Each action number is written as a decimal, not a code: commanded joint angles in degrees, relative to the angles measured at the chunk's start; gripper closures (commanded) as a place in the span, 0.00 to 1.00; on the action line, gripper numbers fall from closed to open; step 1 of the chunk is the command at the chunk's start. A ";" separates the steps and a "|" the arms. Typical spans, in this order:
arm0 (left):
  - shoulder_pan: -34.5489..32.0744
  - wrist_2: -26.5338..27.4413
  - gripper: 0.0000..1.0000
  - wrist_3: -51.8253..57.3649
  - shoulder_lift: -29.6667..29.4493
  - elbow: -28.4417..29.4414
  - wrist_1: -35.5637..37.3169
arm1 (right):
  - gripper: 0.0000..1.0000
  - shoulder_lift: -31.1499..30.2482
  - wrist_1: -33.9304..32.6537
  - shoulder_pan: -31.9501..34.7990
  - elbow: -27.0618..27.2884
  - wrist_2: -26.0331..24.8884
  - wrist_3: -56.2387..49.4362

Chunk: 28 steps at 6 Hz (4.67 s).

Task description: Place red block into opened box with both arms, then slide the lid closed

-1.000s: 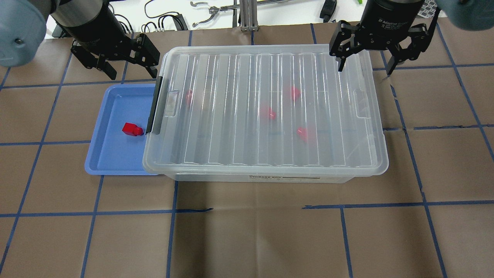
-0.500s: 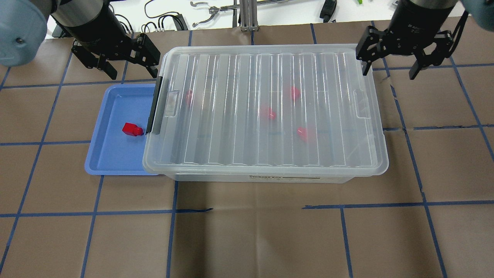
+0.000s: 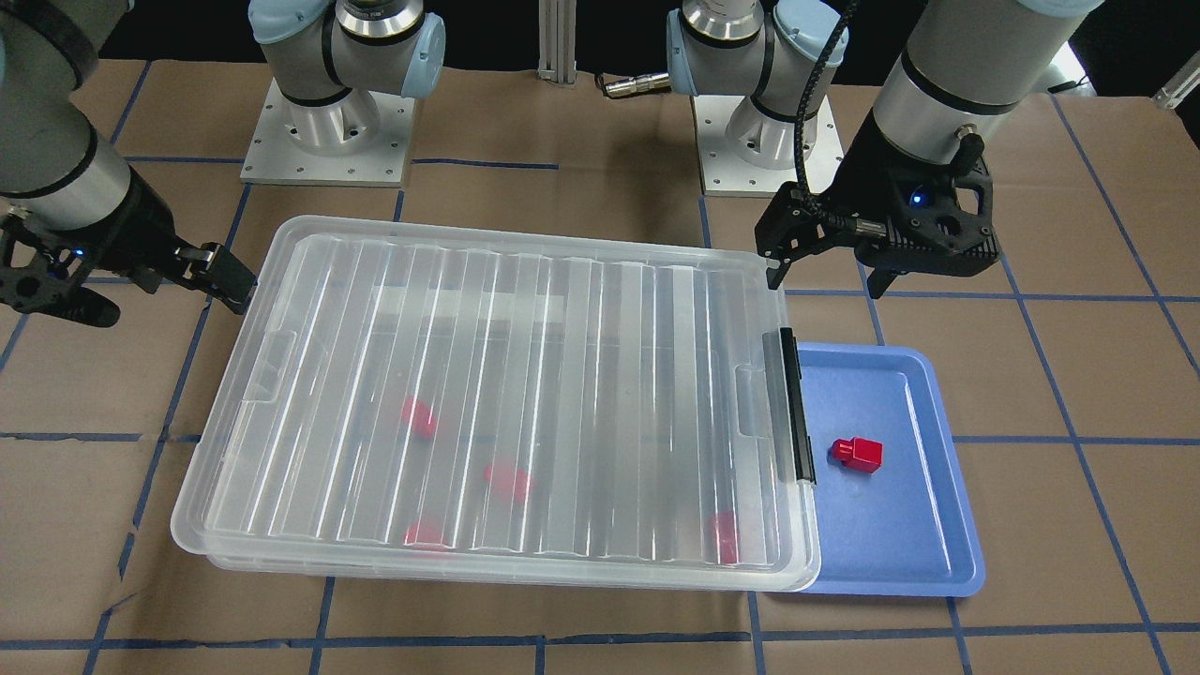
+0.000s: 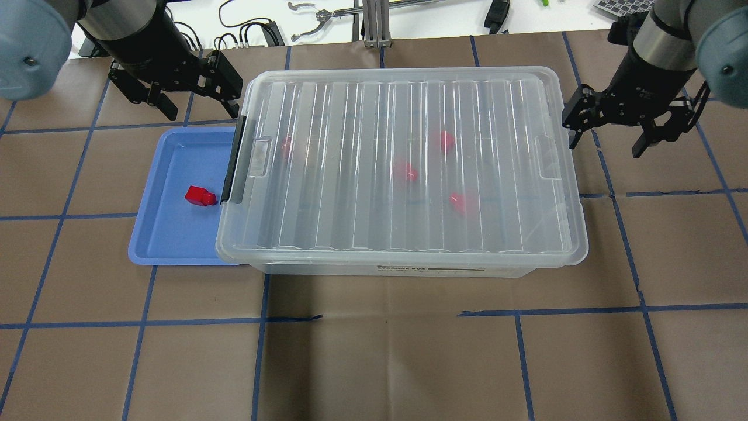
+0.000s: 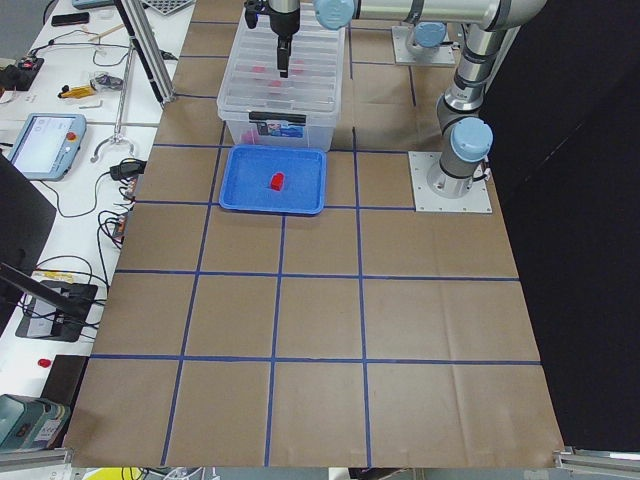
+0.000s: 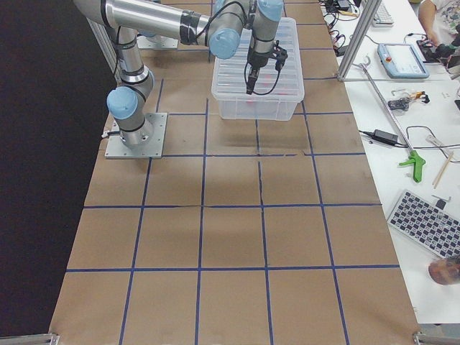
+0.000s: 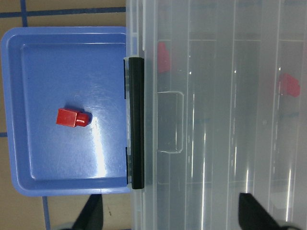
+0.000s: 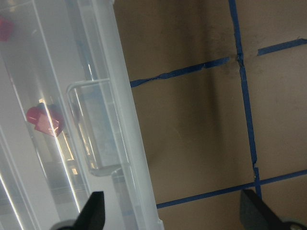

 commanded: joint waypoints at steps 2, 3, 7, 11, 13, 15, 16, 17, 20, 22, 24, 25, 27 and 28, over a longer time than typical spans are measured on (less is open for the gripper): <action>-0.09 0.00 0.01 0.00 -0.15 0.04 -0.03 | 0.00 0.17 -6.73 -0.01 6.30 -0.72 -0.24; 0.00 0.08 0.01 0.00 -0.15 0.04 0.06 | 0.00 0.08 -10.85 -0.01 8.31 -0.81 -1.03; 0.00 0.08 0.01 0.18 -0.15 0.04 -0.03 | 0.00 0.43 -18.44 -0.45 9.74 -6.17 -11.47; 0.26 0.61 0.01 2.01 -0.24 -0.05 -0.03 | 0.00 0.17 -17.84 -7.02 9.83 -7.05 -15.79; 0.96 1.74 0.01 18.17 -0.33 0.73 1.37 | 0.00 0.25 -18.19 -10.19 9.83 -7.32 -20.52; 1.23 1.58 0.01 32.75 -1.03 -0.58 2.96 | 0.00 0.26 -18.10 -14.23 9.83 -7.32 -23.34; 1.40 1.49 0.01 36.53 -1.56 -0.58 2.96 | 0.00 0.26 -18.36 -15.47 9.83 -8.01 -25.71; 1.75 1.49 0.01 44.74 -1.82 -0.58 3.83 | 0.00 0.26 -18.45 -16.87 9.83 -8.19 -26.69; 7.81 -0.52 0.01 62.37 -2.78 -1.45 7.32 | 0.00 0.26 -18.54 -19.78 9.65 -8.20 -28.62; 13.15 -0.18 0.01 73.62 -4.63 -1.89 7.62 | 0.00 -0.27 -18.02 -20.05 8.87 -7.93 -27.94; 14.85 -0.62 0.01 83.52 -6.91 -4.16 7.70 | 0.00 -3.60 -17.14 -17.17 6.59 -5.31 -24.62; 14.68 -0.45 0.02 87.41 -7.79 -7.14 10.75 | 0.00 -4.22 -16.70 -12.71 5.10 -4.17 -21.54; 14.94 0.43 0.02 98.57 -10.86 -11.11 19.72 | 0.00 -3.62 -5.61 -3.22 -3.92 -3.98 -9.45; 15.46 0.70 0.01 103.31 -11.40 -12.60 19.66 | 0.00 -3.35 -0.49 1.70 -7.71 -2.32 -2.86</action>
